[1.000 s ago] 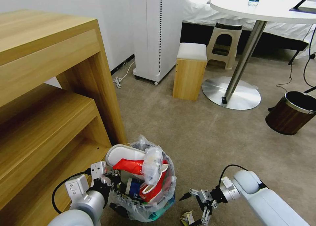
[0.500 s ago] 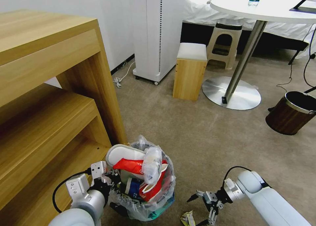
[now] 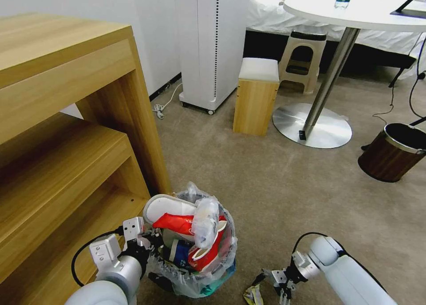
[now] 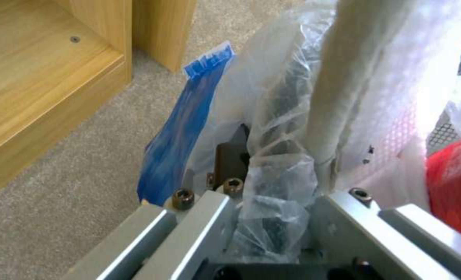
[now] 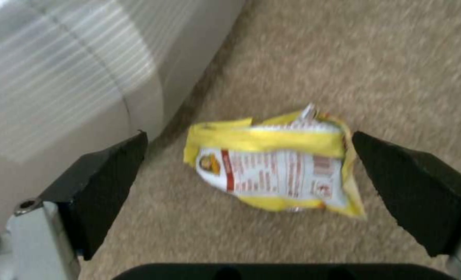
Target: Pick up the trash bin and place the garbage on the floor into it.
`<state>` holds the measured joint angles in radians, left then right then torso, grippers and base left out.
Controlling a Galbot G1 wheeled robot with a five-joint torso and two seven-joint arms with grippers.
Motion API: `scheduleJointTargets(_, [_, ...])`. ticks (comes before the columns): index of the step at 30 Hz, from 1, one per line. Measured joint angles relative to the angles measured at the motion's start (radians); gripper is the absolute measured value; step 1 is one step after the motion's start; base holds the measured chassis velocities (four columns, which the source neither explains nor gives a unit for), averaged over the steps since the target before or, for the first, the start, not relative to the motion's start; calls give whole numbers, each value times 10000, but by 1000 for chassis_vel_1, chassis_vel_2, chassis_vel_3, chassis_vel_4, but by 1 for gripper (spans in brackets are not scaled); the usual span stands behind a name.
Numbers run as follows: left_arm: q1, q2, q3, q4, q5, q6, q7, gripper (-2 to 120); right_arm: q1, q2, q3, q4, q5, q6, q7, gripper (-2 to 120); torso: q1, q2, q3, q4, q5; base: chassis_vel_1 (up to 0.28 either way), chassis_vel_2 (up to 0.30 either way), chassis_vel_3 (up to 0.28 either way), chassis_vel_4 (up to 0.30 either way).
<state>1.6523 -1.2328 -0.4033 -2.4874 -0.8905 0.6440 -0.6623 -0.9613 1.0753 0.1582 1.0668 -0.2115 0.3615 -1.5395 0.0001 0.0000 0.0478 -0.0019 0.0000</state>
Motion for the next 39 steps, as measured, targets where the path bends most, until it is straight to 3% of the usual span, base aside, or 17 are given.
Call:
scheduleJointTargets(22, [-30, 37, 15, -5, -80, 0, 15, 1, 146, 322, 163, -359, -783, 151, 67, 100, 0, 0, 0, -1, 0, 0, 0, 0, 0])
scheduleJointTargets(31, [18, 28, 7, -35, -54, 3, 16, 1, 357, 388, 217, -540, -816, -7, 232, 85, 1, 0, 0, 0, 0, 0, 0, 0, 0])
scheduleJointTargets(39, [71, 26, -1, -87, -33, 13, 16, 1, 535, 498, 309, -1076, -903, -50, 320, 56, 0, 0, 0, 0, 1, 0, 0, 0, 0])
